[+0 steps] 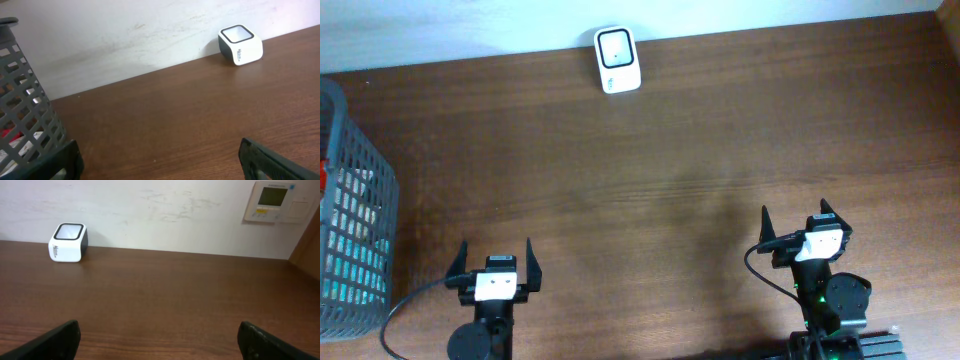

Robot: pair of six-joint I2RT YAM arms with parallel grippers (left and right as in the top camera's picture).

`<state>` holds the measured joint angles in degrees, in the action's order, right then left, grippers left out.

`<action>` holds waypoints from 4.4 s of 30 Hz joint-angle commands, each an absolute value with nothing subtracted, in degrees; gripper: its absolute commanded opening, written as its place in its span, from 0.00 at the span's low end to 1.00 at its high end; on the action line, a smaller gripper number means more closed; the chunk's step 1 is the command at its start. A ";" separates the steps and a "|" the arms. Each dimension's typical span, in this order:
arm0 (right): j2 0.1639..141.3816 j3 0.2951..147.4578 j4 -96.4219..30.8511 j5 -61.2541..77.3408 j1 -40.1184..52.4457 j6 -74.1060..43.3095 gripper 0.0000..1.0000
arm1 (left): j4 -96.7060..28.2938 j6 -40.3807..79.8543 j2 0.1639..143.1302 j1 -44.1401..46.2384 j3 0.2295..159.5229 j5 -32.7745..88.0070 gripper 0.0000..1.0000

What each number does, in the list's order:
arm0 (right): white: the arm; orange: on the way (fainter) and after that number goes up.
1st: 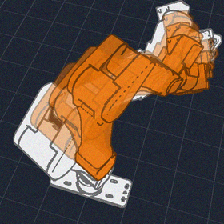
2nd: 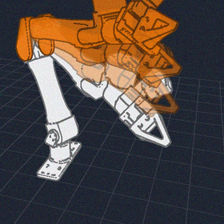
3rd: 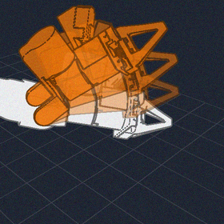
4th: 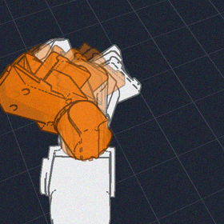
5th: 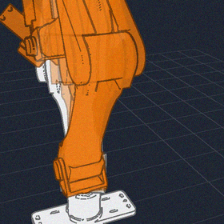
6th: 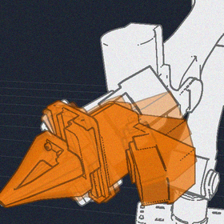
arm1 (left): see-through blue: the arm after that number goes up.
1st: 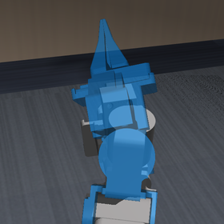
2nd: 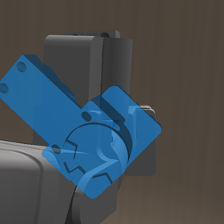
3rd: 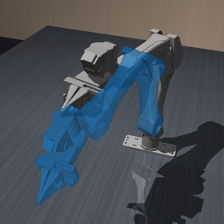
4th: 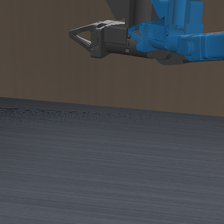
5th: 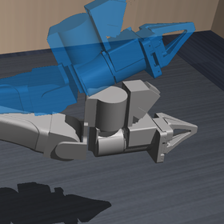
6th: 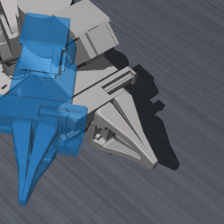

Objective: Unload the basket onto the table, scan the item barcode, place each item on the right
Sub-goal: 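Move the left gripper toward the grey basket, then reach into the basket and grasp the white Pantene tube with left gripper, then carry the white tube to table center and release it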

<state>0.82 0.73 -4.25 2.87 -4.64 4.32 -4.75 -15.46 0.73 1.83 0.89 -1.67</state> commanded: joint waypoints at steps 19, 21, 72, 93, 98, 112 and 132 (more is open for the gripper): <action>0.21 0.32 -4.32 2.94 -4.89 4.08 0.99 | -4.80 -16.36 0.40 2.04 0.54 -1.21 0.99; 0.21 0.32 -4.29 2.94 -4.89 4.08 0.99 | -4.80 -16.36 0.40 2.04 0.54 -1.21 0.99; 0.21 0.32 -4.32 2.94 -4.89 4.08 0.99 | -64.45 -3.38 89.89 -15.29 133.16 -11.97 0.99; 0.21 0.32 -4.29 2.92 -4.89 4.08 0.99 | -72.05 -15.18 119.79 -43.79 130.80 -0.58 0.97; 0.21 0.32 -4.32 2.94 -4.89 4.08 0.99 | -71.37 -19.20 128.01 -43.79 130.47 2.46 0.96; 0.21 0.32 -4.29 2.94 -4.89 4.08 0.99 | -72.07 -19.14 141.27 -43.29 130.43 3.92 0.43; 0.21 0.32 -4.29 2.94 -4.89 4.08 0.99 | -82.81 -5.98 100.31 -42.15 152.57 10.50 0.00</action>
<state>0.62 0.73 -4.25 2.87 -4.64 4.32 -82.87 -8.43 107.50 -43.09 151.87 3.66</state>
